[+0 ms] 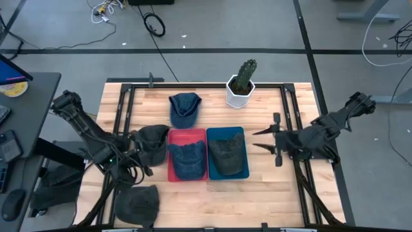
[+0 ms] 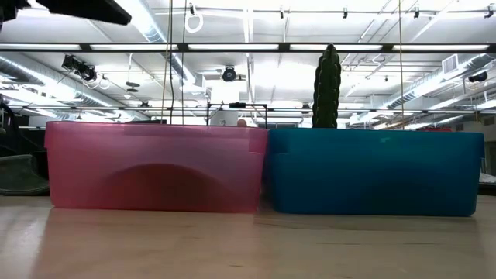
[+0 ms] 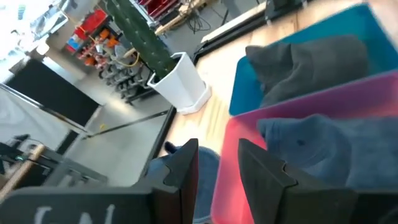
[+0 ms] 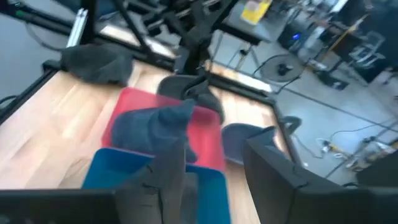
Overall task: Pick & Place hat
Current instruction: Put the top gray cap into the blue bin
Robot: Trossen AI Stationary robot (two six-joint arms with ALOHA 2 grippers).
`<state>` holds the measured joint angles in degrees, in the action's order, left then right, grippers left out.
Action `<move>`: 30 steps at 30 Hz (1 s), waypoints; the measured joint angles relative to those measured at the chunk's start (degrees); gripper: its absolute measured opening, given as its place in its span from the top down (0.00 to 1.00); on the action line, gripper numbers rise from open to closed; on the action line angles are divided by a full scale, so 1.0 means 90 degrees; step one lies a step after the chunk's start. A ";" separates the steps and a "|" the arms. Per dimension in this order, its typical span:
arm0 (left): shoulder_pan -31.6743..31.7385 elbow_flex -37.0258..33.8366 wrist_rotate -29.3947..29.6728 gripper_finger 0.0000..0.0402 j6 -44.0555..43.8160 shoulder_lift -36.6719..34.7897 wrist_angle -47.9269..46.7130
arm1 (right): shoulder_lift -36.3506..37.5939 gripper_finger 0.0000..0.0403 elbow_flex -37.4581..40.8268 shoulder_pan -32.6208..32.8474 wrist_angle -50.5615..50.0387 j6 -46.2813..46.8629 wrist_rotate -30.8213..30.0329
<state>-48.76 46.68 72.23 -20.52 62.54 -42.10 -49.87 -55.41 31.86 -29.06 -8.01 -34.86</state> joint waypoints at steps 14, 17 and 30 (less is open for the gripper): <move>0.0598 0.0923 0.1005 0.71 0.0126 -0.0134 0.0219 | 0.1315 0.59 0.0552 -0.0005 0.0594 -0.0475 -0.0198; 0.0691 0.0919 0.0540 0.71 -0.0147 -0.0334 0.0008 | 0.1341 0.59 0.0634 -0.0005 0.0557 -0.0696 -0.0198; 0.0299 0.0911 -0.0085 0.71 -0.0954 -0.1044 -0.0448 | 0.1348 0.59 0.0713 -0.0024 0.1569 -0.1610 -0.0431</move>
<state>-46.07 54.88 71.46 -29.10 53.14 -46.13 -37.74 -48.99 31.64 -14.94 -22.50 -38.74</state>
